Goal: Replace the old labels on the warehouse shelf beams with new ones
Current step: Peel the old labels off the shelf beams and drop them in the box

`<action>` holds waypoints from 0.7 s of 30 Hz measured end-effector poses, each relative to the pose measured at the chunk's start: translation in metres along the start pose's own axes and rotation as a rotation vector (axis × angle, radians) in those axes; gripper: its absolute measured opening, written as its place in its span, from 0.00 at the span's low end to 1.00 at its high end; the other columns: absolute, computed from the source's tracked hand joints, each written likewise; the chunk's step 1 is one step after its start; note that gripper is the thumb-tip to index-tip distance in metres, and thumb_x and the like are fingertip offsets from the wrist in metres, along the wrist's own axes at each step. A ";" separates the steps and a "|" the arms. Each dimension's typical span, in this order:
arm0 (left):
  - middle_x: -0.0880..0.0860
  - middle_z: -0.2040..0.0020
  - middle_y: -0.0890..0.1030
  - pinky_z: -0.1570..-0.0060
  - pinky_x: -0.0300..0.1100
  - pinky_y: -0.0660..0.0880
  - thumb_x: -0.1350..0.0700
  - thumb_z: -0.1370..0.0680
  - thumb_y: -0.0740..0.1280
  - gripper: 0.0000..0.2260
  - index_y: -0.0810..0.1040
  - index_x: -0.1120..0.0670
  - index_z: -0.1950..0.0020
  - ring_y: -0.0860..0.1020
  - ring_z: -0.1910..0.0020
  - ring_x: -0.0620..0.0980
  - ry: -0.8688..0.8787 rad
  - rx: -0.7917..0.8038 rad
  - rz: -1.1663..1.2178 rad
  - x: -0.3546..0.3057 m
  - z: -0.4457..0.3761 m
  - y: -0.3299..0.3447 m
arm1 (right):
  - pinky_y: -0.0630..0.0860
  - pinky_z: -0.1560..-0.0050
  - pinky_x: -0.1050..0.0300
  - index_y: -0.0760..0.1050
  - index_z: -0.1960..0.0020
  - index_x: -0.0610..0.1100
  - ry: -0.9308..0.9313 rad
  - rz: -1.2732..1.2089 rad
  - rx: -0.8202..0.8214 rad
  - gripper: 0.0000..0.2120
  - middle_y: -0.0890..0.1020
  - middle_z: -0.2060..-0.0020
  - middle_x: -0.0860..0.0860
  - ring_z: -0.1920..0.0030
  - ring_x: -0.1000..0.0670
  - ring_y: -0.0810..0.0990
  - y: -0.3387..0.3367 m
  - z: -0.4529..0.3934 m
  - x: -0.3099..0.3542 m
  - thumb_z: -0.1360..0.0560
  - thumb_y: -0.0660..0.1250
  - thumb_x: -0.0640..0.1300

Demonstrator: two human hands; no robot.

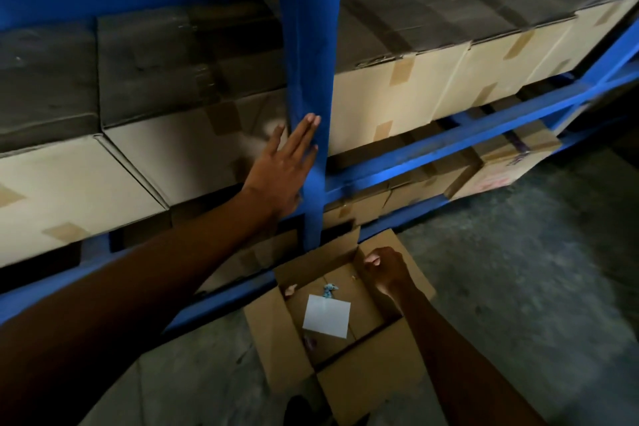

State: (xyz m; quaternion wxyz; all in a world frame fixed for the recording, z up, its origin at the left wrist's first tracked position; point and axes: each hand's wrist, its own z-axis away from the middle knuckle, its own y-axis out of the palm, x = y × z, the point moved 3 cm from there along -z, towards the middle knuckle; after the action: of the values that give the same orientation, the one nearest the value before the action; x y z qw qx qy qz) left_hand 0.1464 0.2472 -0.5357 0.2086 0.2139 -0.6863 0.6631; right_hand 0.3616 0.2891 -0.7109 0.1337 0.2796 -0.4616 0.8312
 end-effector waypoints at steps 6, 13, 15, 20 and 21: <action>0.64 0.24 0.40 0.27 0.58 0.43 0.44 0.24 0.60 0.35 0.47 0.55 0.24 0.39 0.25 0.61 0.009 0.083 0.138 0.000 -0.007 -0.036 | 0.75 0.56 0.55 0.76 0.62 0.46 -0.061 -0.088 -0.077 0.05 0.82 0.55 0.43 0.58 0.49 0.79 -0.067 0.005 0.030 0.27 0.66 0.40; 0.64 0.23 0.41 0.27 0.57 0.39 0.48 0.26 0.63 0.36 0.49 0.57 0.24 0.40 0.24 0.61 0.007 -0.225 0.136 0.014 -0.057 -0.119 | 0.76 0.45 0.48 0.79 0.50 0.35 -0.307 -0.111 -0.402 0.11 0.82 0.51 0.37 0.48 0.41 0.80 -0.218 0.002 0.099 0.25 0.64 0.42; 0.63 0.23 0.42 0.27 0.57 0.40 0.50 0.27 0.63 0.36 0.51 0.58 0.24 0.40 0.24 0.61 -0.023 -0.312 0.105 0.020 -0.075 -0.146 | 0.76 0.46 0.51 0.78 0.45 0.36 -0.368 -0.093 -0.515 0.13 0.82 0.50 0.38 0.48 0.41 0.79 -0.262 0.001 0.123 0.25 0.64 0.43; 0.65 0.24 0.41 0.27 0.58 0.38 0.49 0.28 0.63 0.39 0.46 0.58 0.24 0.37 0.25 0.62 -0.145 -0.398 0.038 0.033 -0.115 -0.192 | 0.75 0.44 0.48 0.76 0.42 0.38 -0.451 -0.178 -0.796 0.14 0.81 0.46 0.38 0.45 0.38 0.78 -0.356 -0.011 0.160 0.26 0.63 0.42; 0.65 0.24 0.40 0.27 0.58 0.37 0.47 0.27 0.63 0.40 0.43 0.58 0.24 0.37 0.26 0.62 -0.200 -0.388 0.060 0.037 -0.125 -0.196 | 0.74 0.44 0.48 0.75 0.41 0.38 -0.474 -0.203 -0.835 0.15 0.80 0.45 0.38 0.44 0.38 0.78 -0.374 -0.018 0.168 0.26 0.62 0.41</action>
State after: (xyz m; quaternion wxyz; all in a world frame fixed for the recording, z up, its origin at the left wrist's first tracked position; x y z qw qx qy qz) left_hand 0.2284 0.3661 -0.3494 0.1568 0.2143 -0.8242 0.5001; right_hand 0.4000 0.4993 -0.3606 0.2061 0.4270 -0.7437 0.4713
